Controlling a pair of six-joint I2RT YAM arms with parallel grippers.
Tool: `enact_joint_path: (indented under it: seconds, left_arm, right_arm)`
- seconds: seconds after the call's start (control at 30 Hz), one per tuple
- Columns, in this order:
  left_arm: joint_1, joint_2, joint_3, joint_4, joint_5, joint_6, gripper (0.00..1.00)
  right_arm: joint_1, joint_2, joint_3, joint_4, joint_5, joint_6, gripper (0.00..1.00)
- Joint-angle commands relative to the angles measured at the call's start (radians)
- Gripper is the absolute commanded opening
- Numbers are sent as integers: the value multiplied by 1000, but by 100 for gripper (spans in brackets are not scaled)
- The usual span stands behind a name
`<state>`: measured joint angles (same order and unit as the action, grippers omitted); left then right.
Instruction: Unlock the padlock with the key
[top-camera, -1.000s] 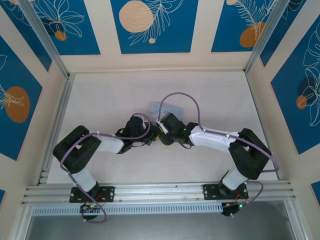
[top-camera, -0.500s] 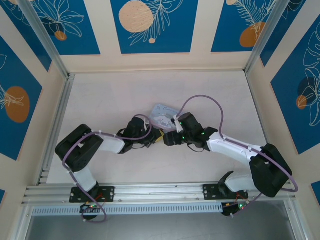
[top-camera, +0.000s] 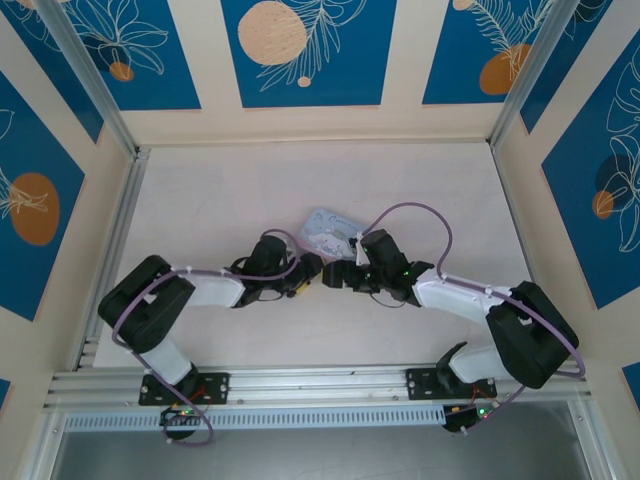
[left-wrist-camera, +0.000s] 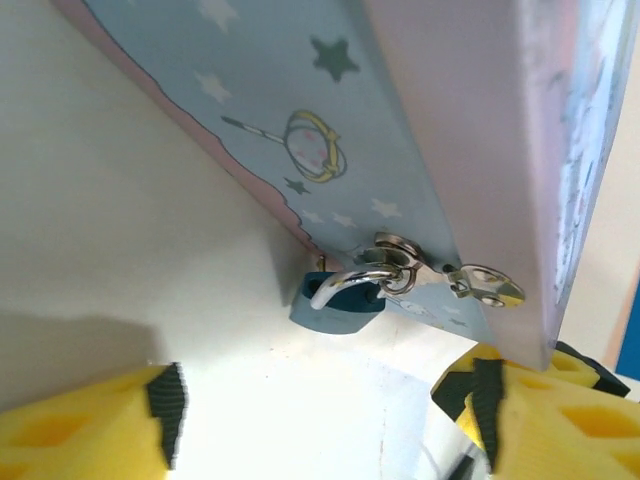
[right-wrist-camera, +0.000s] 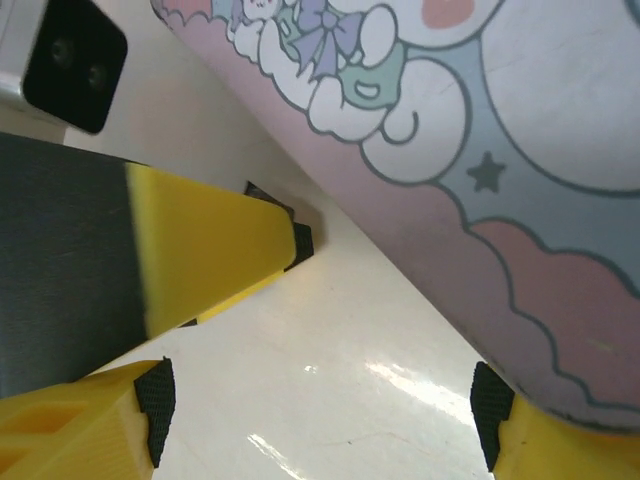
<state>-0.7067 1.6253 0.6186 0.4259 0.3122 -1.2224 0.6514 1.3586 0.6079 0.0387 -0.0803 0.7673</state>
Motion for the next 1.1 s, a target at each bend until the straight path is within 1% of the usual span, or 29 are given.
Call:
enact_joint_path:
  seconds: [0.0, 0.13, 0.17, 0.33, 0.47, 0.63, 0.77, 0.87, 1.0, 1.07]
  left_arm:
    - [-6, -97, -2, -108, -16, 81, 85]
    - [3, -187, 29, -255, -81, 154, 98]
    - [5, -208, 45, -301, -101, 178, 100]
    - [8, -271, 117, -441, -177, 271, 100]
    - [10, -295, 152, -492, -244, 300, 100]
    - [28, -318, 197, -579, -364, 337, 100]
    - [66, -314, 218, -603, -439, 331, 100]
    - [108, -275, 260, -630, -436, 341, 100]
    - [161, -188, 372, -706, -365, 433, 100]
    - [185, -138, 419, -719, -315, 472, 100]
  right_arm:
    - [-33, 43, 1, 80, -4, 58, 80]
    - [-85, 83, 42, 92, -26, 49, 80]
    - [-100, 97, 61, 89, -33, 42, 80]
    - [-165, 195, 199, 57, -82, -10, 79]
    - [-194, 237, 278, 44, -130, -40, 77]
    - [-196, 183, 233, 65, -156, -40, 75]
    - [-194, 151, 161, 91, -156, -38, 67]
    - [-191, 156, 125, 128, -161, -57, 59]
    - [-181, 198, 124, 156, -162, -110, 47]
    - [-174, 230, 136, 162, -162, -134, 42]
